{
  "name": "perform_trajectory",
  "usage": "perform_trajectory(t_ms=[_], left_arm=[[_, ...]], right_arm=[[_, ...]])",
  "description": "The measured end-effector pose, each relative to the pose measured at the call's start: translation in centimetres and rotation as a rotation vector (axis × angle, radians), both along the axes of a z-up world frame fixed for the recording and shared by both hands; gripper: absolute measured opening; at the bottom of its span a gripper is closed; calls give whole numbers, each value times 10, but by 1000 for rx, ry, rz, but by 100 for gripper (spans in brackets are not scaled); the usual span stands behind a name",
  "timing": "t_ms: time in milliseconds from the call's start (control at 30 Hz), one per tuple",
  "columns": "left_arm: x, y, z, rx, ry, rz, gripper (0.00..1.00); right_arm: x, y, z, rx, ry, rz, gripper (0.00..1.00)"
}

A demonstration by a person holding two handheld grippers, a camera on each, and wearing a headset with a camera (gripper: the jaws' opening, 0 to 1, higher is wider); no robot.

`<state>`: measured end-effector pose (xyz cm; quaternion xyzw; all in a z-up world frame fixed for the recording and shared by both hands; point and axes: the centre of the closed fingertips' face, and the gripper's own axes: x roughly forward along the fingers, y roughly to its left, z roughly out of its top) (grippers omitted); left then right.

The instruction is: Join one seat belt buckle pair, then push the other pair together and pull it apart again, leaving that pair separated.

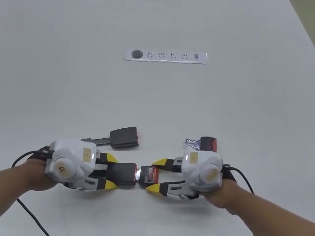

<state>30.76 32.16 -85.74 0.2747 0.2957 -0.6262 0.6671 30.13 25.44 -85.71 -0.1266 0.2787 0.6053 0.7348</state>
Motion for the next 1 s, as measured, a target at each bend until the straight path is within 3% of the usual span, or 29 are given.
perform_trajectory(t_ms=[500, 1000], left_arm=[[-1, 1, -1, -1, 5, -12, 32], [-1, 1, -1, -4, 8, -22, 32]], right_arm=[[0, -1, 2, 12, 26, 1, 33], [0, -2, 1, 13, 1, 1, 33]])
